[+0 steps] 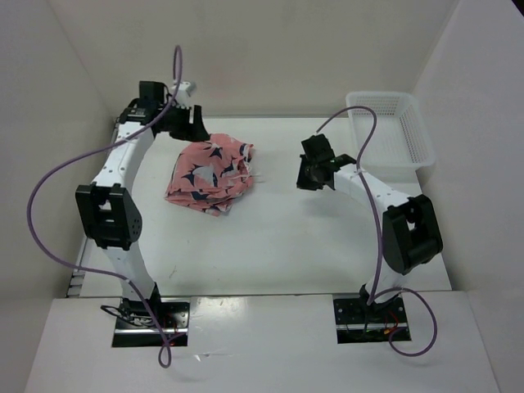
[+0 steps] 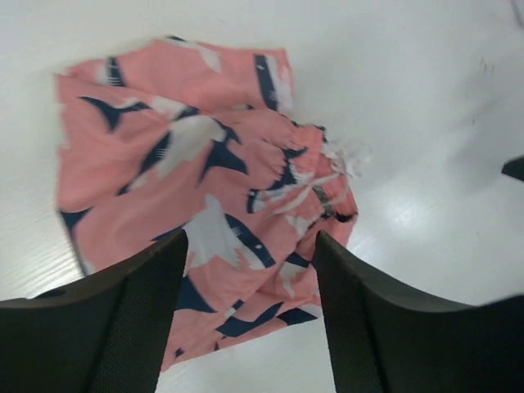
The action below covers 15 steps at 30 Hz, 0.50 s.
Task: Fold and stack the shorts
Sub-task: Fold the shorts
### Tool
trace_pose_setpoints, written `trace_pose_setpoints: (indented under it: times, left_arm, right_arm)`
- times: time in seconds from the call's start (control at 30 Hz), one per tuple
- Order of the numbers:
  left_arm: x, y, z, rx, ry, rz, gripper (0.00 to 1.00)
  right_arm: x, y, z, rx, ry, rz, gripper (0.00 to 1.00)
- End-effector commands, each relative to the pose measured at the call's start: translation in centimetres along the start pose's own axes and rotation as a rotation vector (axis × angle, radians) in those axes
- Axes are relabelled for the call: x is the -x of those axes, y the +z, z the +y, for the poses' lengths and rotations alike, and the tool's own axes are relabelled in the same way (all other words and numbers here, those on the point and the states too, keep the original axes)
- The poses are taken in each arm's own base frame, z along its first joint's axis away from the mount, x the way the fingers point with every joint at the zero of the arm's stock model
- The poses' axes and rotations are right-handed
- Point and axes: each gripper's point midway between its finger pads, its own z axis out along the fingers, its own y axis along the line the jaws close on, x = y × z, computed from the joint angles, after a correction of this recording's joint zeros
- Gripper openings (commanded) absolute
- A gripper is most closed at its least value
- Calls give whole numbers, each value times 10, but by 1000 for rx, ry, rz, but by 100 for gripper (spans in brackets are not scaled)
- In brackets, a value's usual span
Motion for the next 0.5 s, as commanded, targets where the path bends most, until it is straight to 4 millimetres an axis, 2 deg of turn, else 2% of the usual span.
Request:
trace_pose_setpoints:
  times: [0.0,0.1,0.13,0.17,0.2,0.23,0.27,0.3,0.33,0.37,0.4,0.47]
  left_arm:
    - [25,-27,16,11,22,-114,69]
    - [17,-29,34,88,3,-100,60]
    - [1,-23,36,85,-13,-73,53]
    - [-4,-19,43,93,-18,-78,50]
    - [-6,-25,45,101,-18,-90,48]
    - [-14,-27,53,115,-34,-89,48]
    - [-30,-23,59,121,-54,-70,54]
    - [-35,-27,63,129,-65,-66,69]
    - [-39,-27,68,136,-75,-64,83]
    - [-45,-30,77,161,-92,-57,89]
    - [-50,-31,83,178,-104,-49,96]
    - [-60,-29,94,210,-125,-28,98]
  right_arm:
    - [20,-22,-3,6,25,-84,16]
    - [24,-30,-9,-5,25,-96,16]
    - [32,-36,-10,0,35,-117,16]
    - [31,-36,-15,-12,41,-110,16]
    - [34,-40,-14,-6,33,-120,16]
    - [40,-47,-15,-3,41,-137,16]
    - [39,-50,-15,-3,41,-136,20]
    - [45,-54,-21,-9,46,-150,27]
    - [47,-62,-21,-2,33,-164,38]
    - [50,-66,-21,17,42,-167,73]
    - [54,-71,-24,21,42,-177,84]
    - [53,-79,-21,43,31,-181,98]
